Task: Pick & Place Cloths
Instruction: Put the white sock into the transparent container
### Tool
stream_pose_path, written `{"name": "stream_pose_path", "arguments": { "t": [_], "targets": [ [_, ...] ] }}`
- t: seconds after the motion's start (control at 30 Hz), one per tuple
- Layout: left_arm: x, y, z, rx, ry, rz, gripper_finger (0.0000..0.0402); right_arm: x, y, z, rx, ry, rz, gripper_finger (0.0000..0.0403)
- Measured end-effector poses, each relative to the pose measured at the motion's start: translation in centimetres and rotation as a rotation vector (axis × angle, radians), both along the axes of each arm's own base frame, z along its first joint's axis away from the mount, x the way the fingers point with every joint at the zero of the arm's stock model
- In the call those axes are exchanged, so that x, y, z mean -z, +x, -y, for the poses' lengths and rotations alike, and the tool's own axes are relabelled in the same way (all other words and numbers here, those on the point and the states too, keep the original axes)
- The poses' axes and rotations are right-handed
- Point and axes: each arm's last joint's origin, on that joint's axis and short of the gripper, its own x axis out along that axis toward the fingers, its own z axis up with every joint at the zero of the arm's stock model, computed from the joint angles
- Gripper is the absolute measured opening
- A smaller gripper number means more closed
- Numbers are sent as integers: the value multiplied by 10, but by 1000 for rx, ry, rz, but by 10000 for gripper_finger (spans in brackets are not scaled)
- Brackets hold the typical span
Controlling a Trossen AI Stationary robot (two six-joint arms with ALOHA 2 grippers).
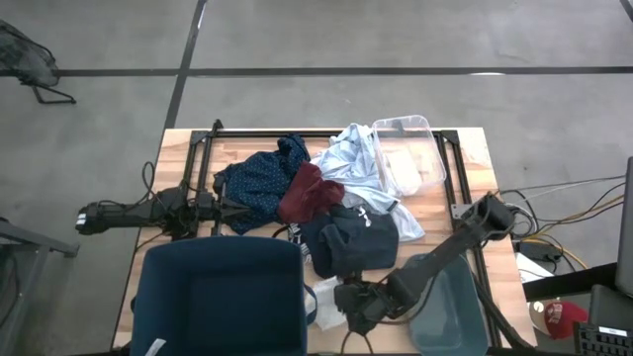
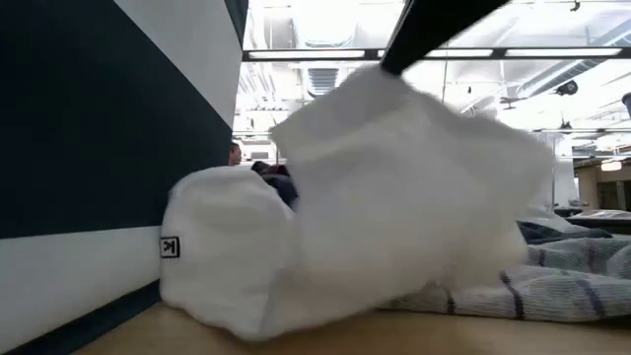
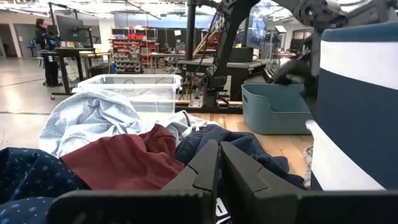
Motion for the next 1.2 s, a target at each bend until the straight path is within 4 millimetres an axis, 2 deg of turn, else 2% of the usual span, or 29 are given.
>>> {"name": "stream_pose_path", "arguments": {
  "t": [0.2,0.43,0.87,1.2],
  "targets": [
    [0,0,0,0,0,0,23,-30,-20,10,68,-57,45,8],
    [0,0,0,0,0,0,23,-68,-47,30,173,-92,103,8],
    [0,0,0,0,0,0,23,-159,-109,87,313,-54,400,8],
    [0,0,0,0,0,0,23,-210,-163,137,505,-240,667,8]
  ]
}}
